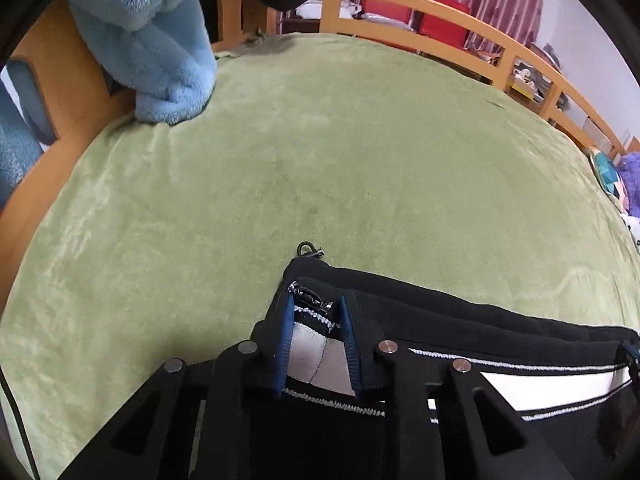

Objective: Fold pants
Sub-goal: 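Grasp the striped edge with the left tool while the right tool grasps the pants edge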

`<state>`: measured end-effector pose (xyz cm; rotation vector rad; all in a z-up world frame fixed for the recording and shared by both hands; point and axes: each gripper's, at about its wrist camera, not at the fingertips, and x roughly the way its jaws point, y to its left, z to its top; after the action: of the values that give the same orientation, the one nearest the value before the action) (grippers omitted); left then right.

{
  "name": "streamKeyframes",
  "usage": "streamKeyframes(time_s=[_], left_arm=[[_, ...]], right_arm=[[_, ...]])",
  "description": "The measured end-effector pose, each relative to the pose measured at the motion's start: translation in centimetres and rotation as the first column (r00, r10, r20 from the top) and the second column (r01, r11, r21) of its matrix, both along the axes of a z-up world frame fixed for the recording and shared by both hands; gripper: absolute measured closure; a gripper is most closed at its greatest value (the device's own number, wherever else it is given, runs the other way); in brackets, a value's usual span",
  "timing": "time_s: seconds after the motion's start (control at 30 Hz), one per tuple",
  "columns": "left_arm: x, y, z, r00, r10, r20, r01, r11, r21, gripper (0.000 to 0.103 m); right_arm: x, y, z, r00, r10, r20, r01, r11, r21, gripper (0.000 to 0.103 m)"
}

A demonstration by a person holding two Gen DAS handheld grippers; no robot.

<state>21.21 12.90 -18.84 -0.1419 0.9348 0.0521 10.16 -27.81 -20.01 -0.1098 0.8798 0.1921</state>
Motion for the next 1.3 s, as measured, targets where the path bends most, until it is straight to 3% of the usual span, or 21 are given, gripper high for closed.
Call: streamKeyframes(time_s=[0.2, 0.33, 0.43, 0.53, 0.67, 0.73, 0.77, 0.8, 0.87, 1.0, 1.1, 1.3], left_arm=[[-1.6, 0.8, 3.2, 0.992, -0.003, 0.126, 0.011, 0.998, -0.063, 0.085], [-0.9, 1.5, 4.4, 0.989, 0.012, 0.145, -0.002, 0.998, -0.068, 0.085], [0.3, 1.3, 3.6, 0.995, 0.011, 0.103, -0.005, 0.998, -0.056, 0.085], [1.6, 0.8, 1.2, 0.999, 0.032, 0.010, -0.032, 0.999, -0.015, 0.082], [1.2, 1.1, 0.8, 0.998, 0.059, -0.034, -0.059, 0.998, 0.000, 0.064], [0.2, 1.6, 1.7, 0.998, 0.060, -0.015, -0.060, 0.998, -0.006, 0.054], [-0.6, 1.8, 2.3, 0.998, 0.060, -0.003, -0.060, 0.998, -0.010, 0.044], [-1.3, 2.0, 2.7, 0.998, 0.056, 0.006, -0.056, 0.998, -0.017, 0.041], [-3.3, 2.4, 3.5, 0.999, 0.040, 0.014, -0.039, 0.998, -0.045, 0.041], [-7.2, 3.0, 4.2, 1.000, 0.006, 0.025, -0.002, 0.990, -0.139, 0.041], [-10.6, 3.4, 4.2, 0.999, 0.002, 0.038, 0.007, 0.975, -0.223, 0.041], [-15.5, 4.1, 1.9, 0.998, 0.061, 0.017, -0.053, 0.957, -0.284, 0.041]], right_arm=[[0.1, -0.7, 1.3, 0.999, -0.026, 0.027, 0.025, 0.998, 0.058, 0.098], [0.9, -0.7, 3.0, 0.997, -0.035, 0.070, 0.032, 0.998, 0.045, 0.098], [1.9, -0.9, 3.8, 0.995, -0.045, 0.086, 0.041, 0.998, 0.048, 0.098], [3.6, -1.0, 1.9, 0.999, -0.046, 0.013, 0.046, 0.998, 0.036, 0.094], [5.2, -1.3, -1.5, 0.991, -0.101, -0.083, 0.101, 0.995, 0.001, 0.082], [4.4, -1.8, -0.6, 0.990, -0.130, -0.058, 0.131, 0.991, 0.024, 0.067], [3.9, -2.1, 0.1, 0.988, -0.148, -0.041, 0.149, 0.988, 0.030, 0.050], [3.2, -2.3, 0.6, 0.987, -0.161, -0.023, 0.162, 0.986, 0.033, 0.043], [1.2, -2.7, 1.9, 0.983, -0.181, 0.027, 0.180, 0.983, 0.039, 0.043], [-2.7, -3.8, 3.0, 0.975, -0.219, 0.042, 0.218, 0.976, 0.019, 0.043], [-5.8, -4.4, 2.6, 0.958, -0.287, 0.021, 0.287, 0.958, 0.010, 0.043], [-10.9, -6.4, 1.9, 0.908, -0.417, -0.025, 0.418, 0.907, 0.050, 0.043]])
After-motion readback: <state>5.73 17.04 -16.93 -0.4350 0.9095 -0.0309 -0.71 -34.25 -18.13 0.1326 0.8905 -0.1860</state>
